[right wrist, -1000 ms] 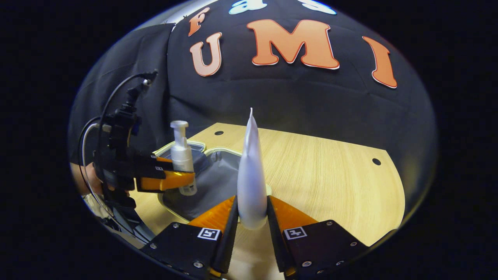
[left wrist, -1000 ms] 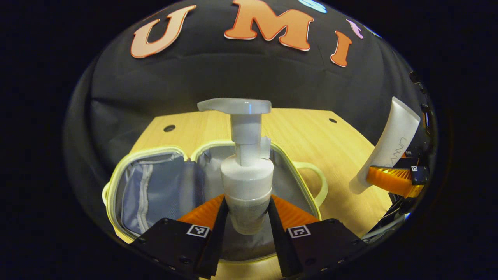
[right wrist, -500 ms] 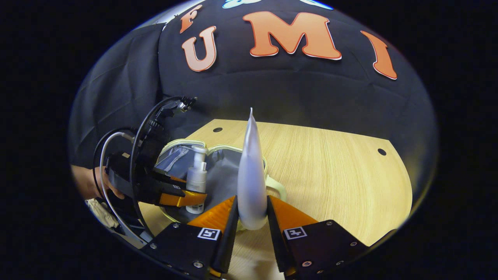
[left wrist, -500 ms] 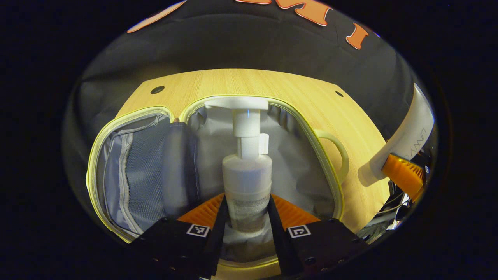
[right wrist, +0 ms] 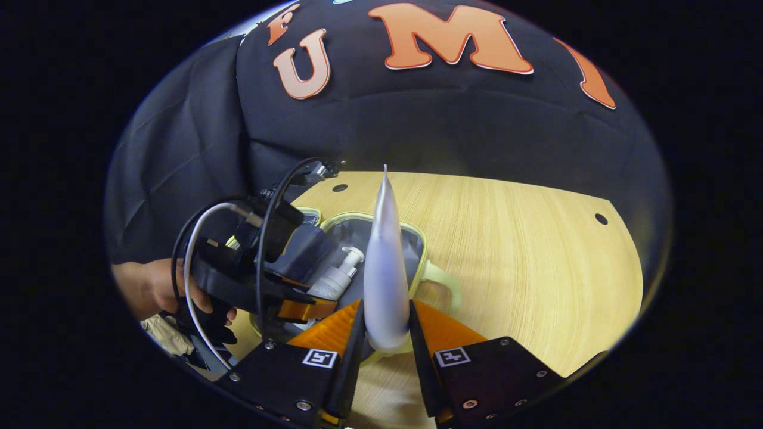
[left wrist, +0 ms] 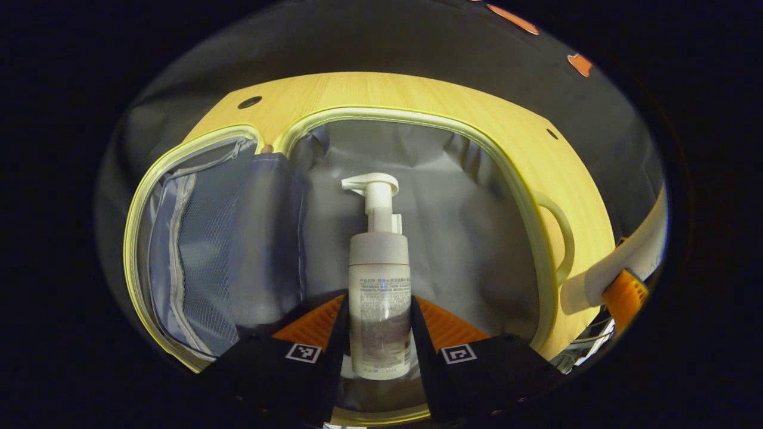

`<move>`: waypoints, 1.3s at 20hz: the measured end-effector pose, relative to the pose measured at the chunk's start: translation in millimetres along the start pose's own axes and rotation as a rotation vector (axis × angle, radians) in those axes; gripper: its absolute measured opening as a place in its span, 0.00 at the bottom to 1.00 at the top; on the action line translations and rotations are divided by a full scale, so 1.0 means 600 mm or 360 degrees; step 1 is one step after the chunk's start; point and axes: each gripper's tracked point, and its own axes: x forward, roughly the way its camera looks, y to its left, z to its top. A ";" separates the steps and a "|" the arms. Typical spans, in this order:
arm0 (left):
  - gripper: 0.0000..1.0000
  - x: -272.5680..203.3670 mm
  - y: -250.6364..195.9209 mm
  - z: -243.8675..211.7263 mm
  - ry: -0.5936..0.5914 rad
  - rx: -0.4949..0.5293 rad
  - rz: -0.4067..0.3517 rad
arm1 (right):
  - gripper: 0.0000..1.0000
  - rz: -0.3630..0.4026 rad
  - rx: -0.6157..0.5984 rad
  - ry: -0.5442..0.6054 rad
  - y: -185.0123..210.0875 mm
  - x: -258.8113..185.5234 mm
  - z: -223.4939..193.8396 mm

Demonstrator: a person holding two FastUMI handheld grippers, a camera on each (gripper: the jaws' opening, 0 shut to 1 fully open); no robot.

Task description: First open the suitcase, pack the skin care products into it, and then close the suitcase.

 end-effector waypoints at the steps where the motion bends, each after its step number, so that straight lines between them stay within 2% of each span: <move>1: 0.60 -0.007 -0.003 0.000 0.0013 -0.0004 0.0009 | 0.46 0.0010 0.0003 0.0011 0.003 0.002 -0.004; 3: 0.62 -0.022 -0.018 0.006 -0.0028 -0.0005 -0.0070 | 0.45 0.0031 0.0010 0.0024 0.006 0.008 -0.003; 5: 0.73 -0.033 -0.023 0.006 -0.0094 -0.0013 -0.0134 | 0.45 0.0046 0.0022 0.0037 0.007 0.015 -0.003; 6: 0.82 -0.046 -0.022 0.000 -0.0111 -0.0019 -0.0139 | 0.46 0.0053 0.0041 0.0036 0.008 0.019 0.000; 12: 0.84 -0.128 0.003 -0.023 -0.0264 -0.0159 -0.0164 | 0.46 0.0097 0.0059 0.0058 0.014 0.048 0.007; 14: 0.84 -0.157 0.024 -0.027 -0.0307 -0.0219 -0.0154 | 0.45 0.0125 0.0043 0.0111 0.032 0.066 -0.008; 17: 0.85 -0.197 0.072 -0.029 -0.0378 -0.0288 -0.0060 | 0.46 0.0106 -0.0013 0.0173 0.051 0.095 -0.035; 18: 0.89 -0.207 0.089 -0.032 -0.0395 -0.0310 -0.0037 | 0.35 0.0062 0.0000 0.0167 0.044 0.106 -0.033; 19: 0.89 -0.215 0.104 -0.035 -0.0412 -0.0338 -0.0019 | 0.25 0.0071 0.0018 0.0208 0.048 0.110 -0.044; 20: 0.89 -0.223 0.116 -0.032 -0.0446 -0.0375 -0.0013 | 0.24 0.0067 0.0037 0.0217 0.046 0.111 -0.047; 21: 0.89 -0.230 0.128 -0.029 -0.0476 -0.0410 -0.0002 | 0.31 0.0069 0.0042 0.0210 0.043 0.107 -0.041; 22: 0.89 -0.235 0.149 -0.029 -0.0516 -0.0444 0.0023 | 0.23 0.0050 0.0046 0.0169 0.036 0.105 -0.028; 26: 0.89 -0.246 0.233 -0.011 -0.0651 -0.0569 0.0109 | 0.22 -0.0016 0.0088 0.0047 0.010 0.078 0.020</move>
